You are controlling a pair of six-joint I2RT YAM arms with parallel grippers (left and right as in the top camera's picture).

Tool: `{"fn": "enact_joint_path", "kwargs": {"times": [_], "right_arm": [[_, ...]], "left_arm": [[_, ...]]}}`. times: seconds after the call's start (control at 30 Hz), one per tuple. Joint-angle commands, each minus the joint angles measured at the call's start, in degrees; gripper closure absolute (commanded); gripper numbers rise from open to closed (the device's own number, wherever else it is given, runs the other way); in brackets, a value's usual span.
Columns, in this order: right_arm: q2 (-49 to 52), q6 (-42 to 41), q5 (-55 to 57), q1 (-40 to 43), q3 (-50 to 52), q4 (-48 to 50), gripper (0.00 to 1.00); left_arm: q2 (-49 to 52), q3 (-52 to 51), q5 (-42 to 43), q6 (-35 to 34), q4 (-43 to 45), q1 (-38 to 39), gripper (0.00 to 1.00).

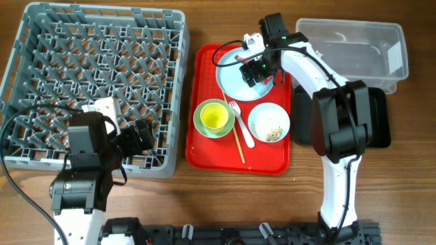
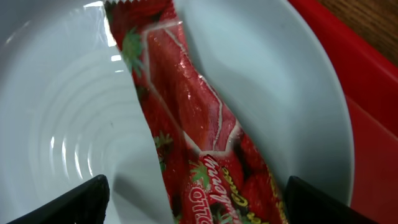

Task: Sort waste into correct bins and load items into the dishwasher rack
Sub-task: 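Return the right gripper to the plate and grasp the red wrapper, then drop the red wrapper into the clear bin with the right gripper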

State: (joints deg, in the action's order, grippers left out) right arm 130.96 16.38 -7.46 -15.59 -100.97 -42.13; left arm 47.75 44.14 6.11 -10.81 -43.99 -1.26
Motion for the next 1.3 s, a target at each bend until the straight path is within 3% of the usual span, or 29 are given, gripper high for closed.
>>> {"fn": "enact_joint_path", "kwargs": {"times": [0.0,0.07,0.23,0.43,0.5,0.63,0.67,0.77,0.83,0.93,1.03,1.27], "right_arm": [[1.38,-2.12,0.04,-0.09,-0.63,-1.36,0.41],[1.38,-4.48,0.07,-0.09,-0.66,-2.58,0.63],[-0.24,-9.51,0.02,0.15,-1.77,-6.69,0.96],[-11.65,-16.48,2.23,1.57,-2.86,-7.91,0.96],[-17.68,-27.58,11.13,5.16,-2.86,-8.00,0.96],[-19.08,-34.77,11.78,10.78,-2.80,-8.55,0.96],[-18.82,-35.82,11.56,12.11,-2.45,-8.61,0.93],[-18.78,-36.41,10.19,14.69,-1.11,-6.75,0.60],[-18.78,-35.91,8.94,15.15,-1.11,-5.22,0.32],[-19.26,-31.85,7.19,15.13,-1.25,-5.01,0.28],[-21.92,-29.99,1.46,15.13,-1.36,-6.64,0.18],[-31.15,-26.91,-8.15,15.08,-1.33,-22.91,0.11]], "left_arm": [[-0.15,1.20,0.92,-0.33,-0.04,-0.42,0.00],[-0.15,1.20,0.92,-0.31,-0.04,-0.42,0.00],[-0.15,1.20,0.92,-0.31,-0.04,-0.42,0.00],[-0.15,1.20,0.92,-0.31,-0.04,-0.42,0.00],[-0.15,1.20,0.92,-0.31,-0.04,-0.42,0.00],[-0.15,1.20,0.92,-0.31,-0.04,-0.42,0.00],[-0.15,1.20,0.92,-0.31,-0.04,-0.42,0.00],[-0.15,1.20,0.94,-0.33,-0.04,-0.42,0.00],[-0.15,1.20,0.94,-0.33,-0.04,-0.42,0.00],[-0.15,1.20,0.92,-0.31,-0.04,-0.42,0.00],[-0.15,1.20,0.92,-0.31,-0.04,-0.42,0.00],[-0.15,1.20,0.92,-0.31,-0.02,-0.42,0.00]]}}
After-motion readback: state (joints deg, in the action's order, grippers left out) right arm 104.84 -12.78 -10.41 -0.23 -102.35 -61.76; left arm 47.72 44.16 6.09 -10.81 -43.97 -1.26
